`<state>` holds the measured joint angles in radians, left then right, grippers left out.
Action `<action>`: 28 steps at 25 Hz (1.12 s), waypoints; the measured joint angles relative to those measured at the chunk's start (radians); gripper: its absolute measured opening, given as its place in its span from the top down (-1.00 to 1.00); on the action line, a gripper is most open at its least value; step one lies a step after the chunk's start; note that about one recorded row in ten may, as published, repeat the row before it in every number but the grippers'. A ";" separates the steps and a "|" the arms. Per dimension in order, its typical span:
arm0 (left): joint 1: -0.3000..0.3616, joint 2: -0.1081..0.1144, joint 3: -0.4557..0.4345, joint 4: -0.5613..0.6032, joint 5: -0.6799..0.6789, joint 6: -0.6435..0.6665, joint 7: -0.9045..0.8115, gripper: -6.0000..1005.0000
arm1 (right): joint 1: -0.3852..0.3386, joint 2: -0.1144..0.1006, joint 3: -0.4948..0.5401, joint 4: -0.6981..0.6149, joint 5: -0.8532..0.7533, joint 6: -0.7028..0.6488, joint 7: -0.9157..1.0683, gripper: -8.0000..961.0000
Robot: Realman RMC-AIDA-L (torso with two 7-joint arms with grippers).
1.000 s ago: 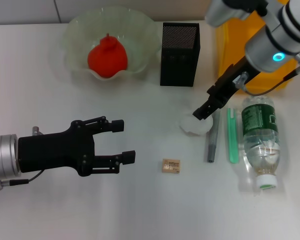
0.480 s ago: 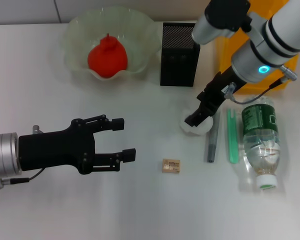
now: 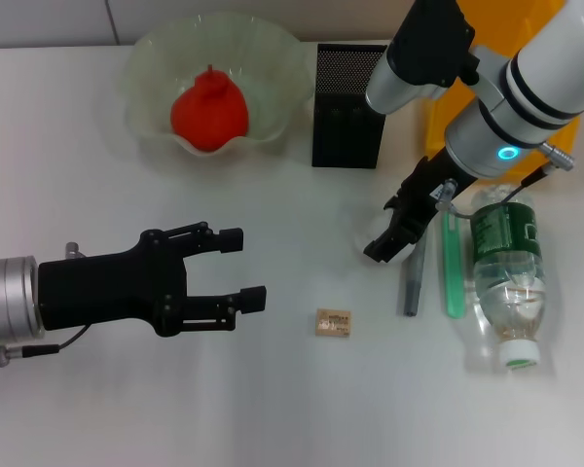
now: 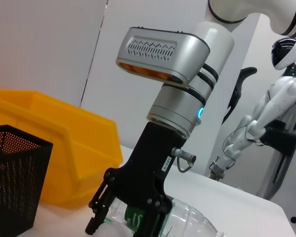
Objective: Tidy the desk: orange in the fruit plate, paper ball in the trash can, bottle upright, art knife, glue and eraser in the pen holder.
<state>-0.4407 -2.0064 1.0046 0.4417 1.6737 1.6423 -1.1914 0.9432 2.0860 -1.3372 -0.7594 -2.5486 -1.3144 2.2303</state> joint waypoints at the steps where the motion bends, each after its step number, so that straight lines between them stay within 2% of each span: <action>1: 0.000 0.000 0.000 0.000 0.000 0.000 0.000 -0.68 | 0.000 0.000 0.000 0.000 0.000 0.000 0.000 -0.32; 9: -0.002 -0.002 -0.001 0.000 -0.004 -0.006 0.001 -0.68 | -0.006 0.000 0.010 -0.022 0.000 -0.025 0.015 -0.31; 14: -0.006 -0.003 -0.002 0.000 -0.004 -0.006 0.003 -0.68 | -0.021 -0.003 0.044 -0.145 0.000 -0.111 0.082 -0.12; 15: -0.006 -0.003 -0.001 0.000 -0.004 -0.006 0.004 -0.68 | -0.033 -0.004 0.091 -0.235 0.000 -0.177 0.116 -0.12; 16: -0.006 -0.003 -0.001 0.000 -0.004 -0.006 0.004 -0.68 | -0.033 -0.004 0.091 -0.235 0.000 -0.177 0.116 -0.12; 18: -0.008 -0.003 -0.002 0.000 -0.004 -0.008 0.008 -0.68 | -0.056 -0.005 0.174 -0.402 0.002 -0.271 0.168 -0.12; 19: -0.008 -0.003 -0.001 0.000 -0.004 -0.008 0.008 -0.68 | -0.056 -0.005 0.174 -0.402 0.002 -0.271 0.168 -0.11; 20: -0.008 -0.003 -0.001 0.000 -0.004 -0.008 0.008 -0.68 | -0.076 -0.007 0.226 -0.510 0.003 -0.312 0.203 -0.11; 21: -0.009 -0.003 -0.002 0.000 -0.004 -0.008 0.009 -0.67 | -0.076 -0.007 0.226 -0.510 0.003 -0.312 0.203 -0.11; 22: -0.010 -0.003 -0.001 0.000 -0.004 -0.008 0.009 -0.67 | -0.092 -0.011 0.273 -0.591 -0.005 -0.325 0.228 -0.11; 24: -0.012 -0.003 -0.001 0.000 -0.004 -0.012 0.010 -0.67 | -0.098 -0.014 0.303 -0.627 -0.013 -0.326 0.239 -0.11; 25: -0.014 -0.003 -0.001 0.000 -0.003 -0.016 0.010 -0.67 | -0.106 -0.020 0.361 -0.655 -0.029 -0.316 0.248 -0.11; 28: -0.017 -0.003 -0.001 0.000 -0.001 -0.018 0.010 -0.67 | -0.112 -0.026 0.420 -0.655 -0.042 -0.292 0.251 -0.11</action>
<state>-0.4580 -2.0094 1.0032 0.4418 1.6730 1.6245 -1.1815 0.8310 2.0600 -0.9174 -1.4142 -2.5904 -1.6065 2.4817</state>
